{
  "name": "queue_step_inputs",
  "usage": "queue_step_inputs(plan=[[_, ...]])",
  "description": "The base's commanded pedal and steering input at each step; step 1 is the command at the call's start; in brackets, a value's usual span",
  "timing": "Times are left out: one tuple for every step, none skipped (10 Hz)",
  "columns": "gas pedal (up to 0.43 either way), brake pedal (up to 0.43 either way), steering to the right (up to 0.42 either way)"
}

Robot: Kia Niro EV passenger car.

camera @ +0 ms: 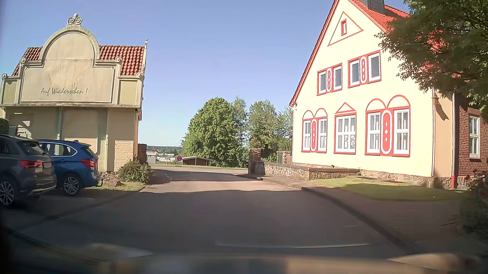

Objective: Follow the waypoints while adhering to traffic rules and regulations

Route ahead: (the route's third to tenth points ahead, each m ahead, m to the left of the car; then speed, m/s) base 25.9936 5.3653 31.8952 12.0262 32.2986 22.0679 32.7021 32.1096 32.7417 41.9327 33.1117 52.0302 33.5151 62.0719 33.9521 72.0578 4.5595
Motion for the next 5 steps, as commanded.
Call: queue_step_inputs(plan=[[0.059,0.006,-0.012],[0.059,0.006,-0.012],[0.059,0.006,-0.012],[0.059,0.006,-0.014],[0.059,0.012,-0.02]])
